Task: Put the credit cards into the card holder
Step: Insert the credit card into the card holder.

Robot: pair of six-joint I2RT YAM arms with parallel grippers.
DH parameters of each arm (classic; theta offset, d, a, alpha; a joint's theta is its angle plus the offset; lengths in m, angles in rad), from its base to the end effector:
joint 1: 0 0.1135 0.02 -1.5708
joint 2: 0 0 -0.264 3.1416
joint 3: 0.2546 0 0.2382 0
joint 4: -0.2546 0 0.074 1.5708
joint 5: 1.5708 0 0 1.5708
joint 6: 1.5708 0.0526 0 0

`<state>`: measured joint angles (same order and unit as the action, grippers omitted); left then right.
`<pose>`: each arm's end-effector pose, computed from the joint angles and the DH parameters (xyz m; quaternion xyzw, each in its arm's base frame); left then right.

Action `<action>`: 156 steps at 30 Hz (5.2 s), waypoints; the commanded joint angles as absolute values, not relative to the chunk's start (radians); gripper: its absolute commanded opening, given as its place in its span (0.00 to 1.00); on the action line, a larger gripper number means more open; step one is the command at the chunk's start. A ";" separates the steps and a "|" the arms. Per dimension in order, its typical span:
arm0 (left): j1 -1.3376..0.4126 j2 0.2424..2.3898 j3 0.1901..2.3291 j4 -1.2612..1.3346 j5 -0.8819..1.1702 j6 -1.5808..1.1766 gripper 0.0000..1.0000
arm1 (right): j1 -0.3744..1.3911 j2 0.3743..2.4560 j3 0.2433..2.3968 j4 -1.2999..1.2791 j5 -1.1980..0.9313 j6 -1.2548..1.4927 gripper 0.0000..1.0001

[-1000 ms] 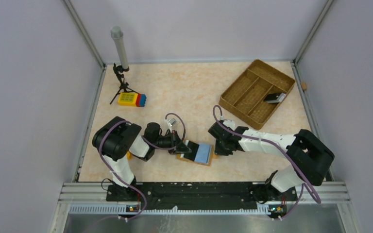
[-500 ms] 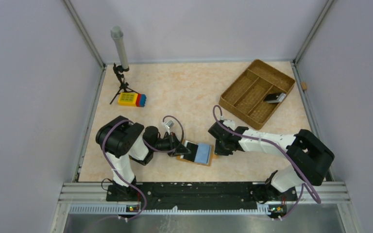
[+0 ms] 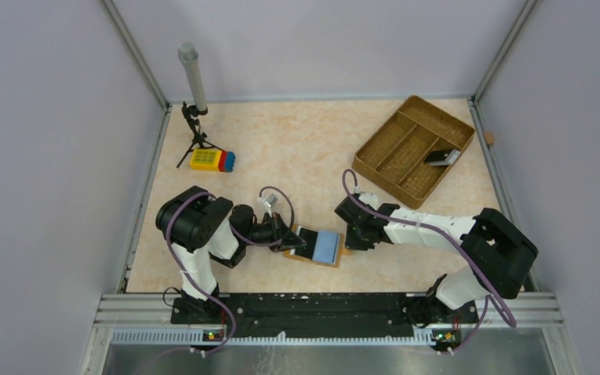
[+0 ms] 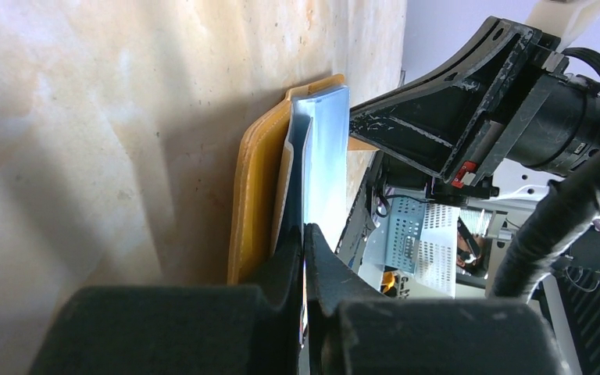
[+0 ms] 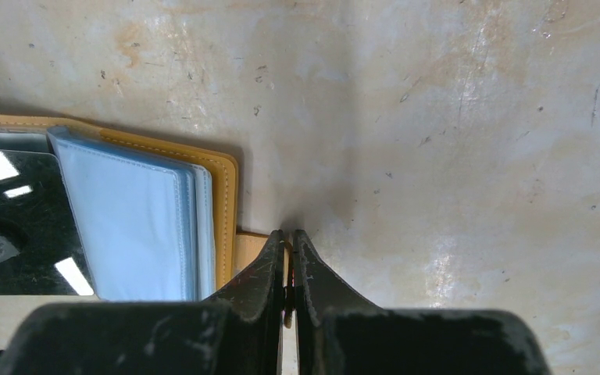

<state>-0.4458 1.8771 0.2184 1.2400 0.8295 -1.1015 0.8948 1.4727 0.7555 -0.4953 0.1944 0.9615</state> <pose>0.1991 -0.1381 0.0858 -0.0393 0.7973 -0.5901 0.1205 0.1652 0.1897 0.1523 0.0499 0.9782 0.0847 0.1827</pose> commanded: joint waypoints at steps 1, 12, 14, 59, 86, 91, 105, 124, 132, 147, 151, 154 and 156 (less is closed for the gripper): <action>-0.446 1.896 0.210 1.309 0.834 -1.100 0.00 | 0.907 1.528 0.735 -0.535 0.216 0.954 0.00; -0.455 1.913 0.227 1.310 0.853 -1.098 0.00 | 0.908 1.536 0.741 -0.538 0.216 0.952 0.00; -0.458 1.914 0.228 1.310 0.853 -1.098 0.00 | 0.908 1.537 0.742 -0.538 0.216 0.953 0.00; -0.498 1.990 0.231 1.463 0.787 -1.128 0.00 | 0.910 1.519 0.726 -0.542 0.221 0.958 0.00; -0.502 1.926 0.260 1.284 0.744 -0.974 0.00 | 0.908 1.500 0.715 -0.550 0.229 0.966 0.00; -0.509 1.908 0.264 1.248 0.732 -0.951 0.00 | 0.909 1.500 0.719 -0.550 0.228 0.965 0.00; -0.519 1.836 0.274 1.096 0.682 -0.871 0.00 | 0.910 1.497 0.718 -0.554 0.231 0.965 0.00; -0.519 1.815 0.273 1.052 0.663 -0.840 0.00 | 0.917 1.499 0.719 -0.559 0.236 0.968 0.00; -0.519 1.804 0.272 1.029 0.656 -0.829 0.00 | 0.918 1.497 0.718 -0.560 0.236 0.968 0.00; -0.521 1.757 0.273 0.960 0.633 -0.792 0.00 | 0.918 1.494 0.715 -0.560 0.236 0.972 0.00; -0.526 1.762 0.274 0.967 0.635 -0.797 0.00 | 0.919 1.494 0.713 -0.557 0.235 0.973 0.00; -0.535 1.767 0.274 0.973 0.635 -0.803 0.00 | 0.922 1.493 0.715 -0.558 0.238 0.975 0.00; -0.544 1.769 0.272 0.975 0.631 -0.814 0.00 | 0.923 1.494 0.715 -0.559 0.238 0.975 0.00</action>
<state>-0.5304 1.7622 0.2729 1.0306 0.7124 -0.8600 0.9062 1.4742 0.7593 -0.5026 0.2131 0.9707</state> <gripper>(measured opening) 0.001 0.018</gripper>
